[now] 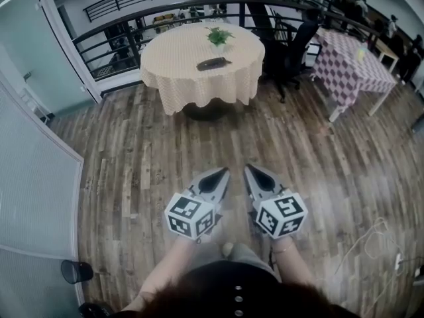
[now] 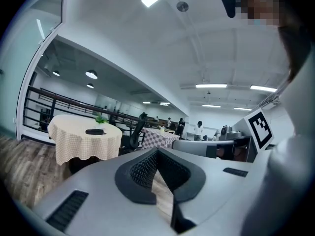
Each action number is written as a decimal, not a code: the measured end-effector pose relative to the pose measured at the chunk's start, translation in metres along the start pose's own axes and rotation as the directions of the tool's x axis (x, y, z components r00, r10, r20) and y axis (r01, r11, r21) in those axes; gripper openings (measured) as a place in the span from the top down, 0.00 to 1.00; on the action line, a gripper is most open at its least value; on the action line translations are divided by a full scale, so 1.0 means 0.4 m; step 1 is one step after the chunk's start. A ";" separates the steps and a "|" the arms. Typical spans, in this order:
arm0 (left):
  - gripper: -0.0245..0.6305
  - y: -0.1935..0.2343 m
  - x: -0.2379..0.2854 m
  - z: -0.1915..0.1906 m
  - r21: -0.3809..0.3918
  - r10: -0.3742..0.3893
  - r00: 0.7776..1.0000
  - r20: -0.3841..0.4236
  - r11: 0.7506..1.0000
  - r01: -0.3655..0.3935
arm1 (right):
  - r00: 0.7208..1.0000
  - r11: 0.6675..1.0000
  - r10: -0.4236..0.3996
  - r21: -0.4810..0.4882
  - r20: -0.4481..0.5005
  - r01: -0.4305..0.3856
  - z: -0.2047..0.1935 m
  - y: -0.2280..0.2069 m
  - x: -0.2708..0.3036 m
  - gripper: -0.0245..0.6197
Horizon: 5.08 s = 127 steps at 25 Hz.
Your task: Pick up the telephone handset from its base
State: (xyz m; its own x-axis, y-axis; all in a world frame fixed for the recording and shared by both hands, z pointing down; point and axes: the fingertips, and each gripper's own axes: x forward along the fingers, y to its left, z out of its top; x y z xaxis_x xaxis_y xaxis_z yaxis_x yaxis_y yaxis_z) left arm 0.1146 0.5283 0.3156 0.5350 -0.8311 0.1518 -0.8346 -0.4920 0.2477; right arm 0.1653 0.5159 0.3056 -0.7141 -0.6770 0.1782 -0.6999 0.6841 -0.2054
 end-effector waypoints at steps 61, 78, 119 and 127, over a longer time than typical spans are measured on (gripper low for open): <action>0.95 0.895 0.851 0.259 0.035 -0.033 0.997 -0.072 0.999 0.035 | 0.996 0.996 -0.080 0.048 0.034 0.078 0.252 -0.596 1.060 0.95; 0.95 1.193 1.219 0.393 0.000 0.093 0.992 -0.081 0.996 -0.093 | 1.000 0.998 0.013 0.060 -0.019 -0.012 0.382 -0.914 1.430 0.95; 0.95 1.370 1.338 0.376 0.121 -0.028 0.960 -0.279 0.991 0.064 | 0.987 0.987 -0.085 0.121 -0.137 0.102 0.324 -1.001 1.582 0.95; 0.95 1.396 1.349 0.332 0.200 -0.015 0.943 -0.332 0.976 0.086 | 0.988 0.978 -0.070 0.185 -0.137 0.095 0.302 -1.004 1.599 0.95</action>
State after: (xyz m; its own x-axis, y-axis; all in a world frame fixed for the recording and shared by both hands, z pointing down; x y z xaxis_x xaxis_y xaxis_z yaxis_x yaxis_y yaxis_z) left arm -0.0801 -0.2292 0.4087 0.5610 -0.6901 0.4572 -0.7945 -0.6040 0.0633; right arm -0.0084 -0.2246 0.3857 -0.6593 -0.6794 0.3222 -0.7489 0.5548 -0.3625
